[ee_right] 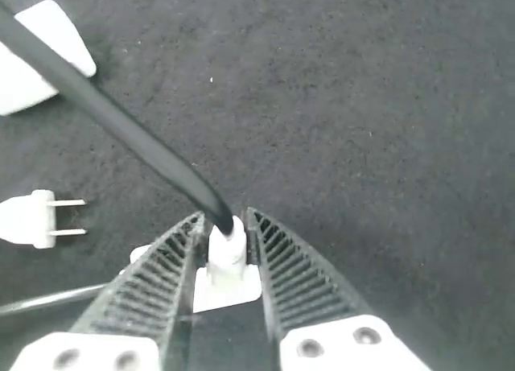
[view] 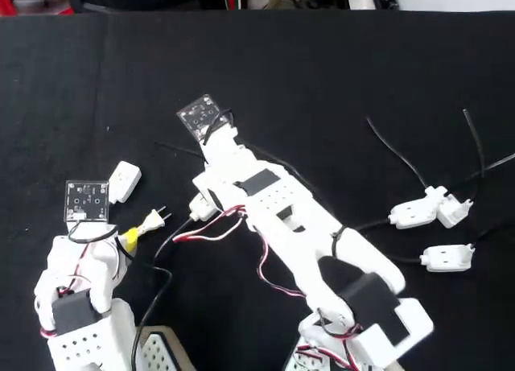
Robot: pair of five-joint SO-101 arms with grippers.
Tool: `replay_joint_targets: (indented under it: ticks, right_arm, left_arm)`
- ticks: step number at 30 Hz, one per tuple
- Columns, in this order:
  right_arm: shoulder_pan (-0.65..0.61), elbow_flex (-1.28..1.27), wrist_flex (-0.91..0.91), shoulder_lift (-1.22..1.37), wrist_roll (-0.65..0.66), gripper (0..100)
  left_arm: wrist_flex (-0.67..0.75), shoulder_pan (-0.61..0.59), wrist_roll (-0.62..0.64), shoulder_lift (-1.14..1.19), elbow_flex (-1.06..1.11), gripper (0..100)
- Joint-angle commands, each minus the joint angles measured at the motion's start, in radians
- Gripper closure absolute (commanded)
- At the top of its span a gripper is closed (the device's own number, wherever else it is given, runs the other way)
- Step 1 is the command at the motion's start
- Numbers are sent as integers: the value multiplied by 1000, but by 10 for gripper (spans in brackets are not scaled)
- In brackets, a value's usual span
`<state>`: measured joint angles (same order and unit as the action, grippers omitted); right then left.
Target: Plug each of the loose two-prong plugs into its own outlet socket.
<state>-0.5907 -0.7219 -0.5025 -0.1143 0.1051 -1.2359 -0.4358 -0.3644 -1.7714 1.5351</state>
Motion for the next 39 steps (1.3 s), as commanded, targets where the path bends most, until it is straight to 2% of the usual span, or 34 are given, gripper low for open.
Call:
replay_joint_targets:
  ticks: [1, 5, 12, 22, 32, 39]
  right_arm:
    - [-14, 48, 26, 7, 38, 987]
    - [-12, 25, 32, 7, 58, 987]
    - [-12, -68, 149, 7, 63, 987]
    - [-12, -130, 146, 4, 63, 987]
    - [-11, -291, 153, -274, 57, 987]
    - [-14, -341, 238, -232, 54, 987]
  left_arm:
    - [-3, -8, -15, -2, -2, 704]
    - [-3, -8, -15, -2, -1, 704]
    - [-3, -8, -15, -2, -1, 704]
    - [-3, -8, -17, -2, 1, 704]
    - [0, -8, -17, -2, 8, 704]
    - [-2, -8, -17, -2, 8, 704]
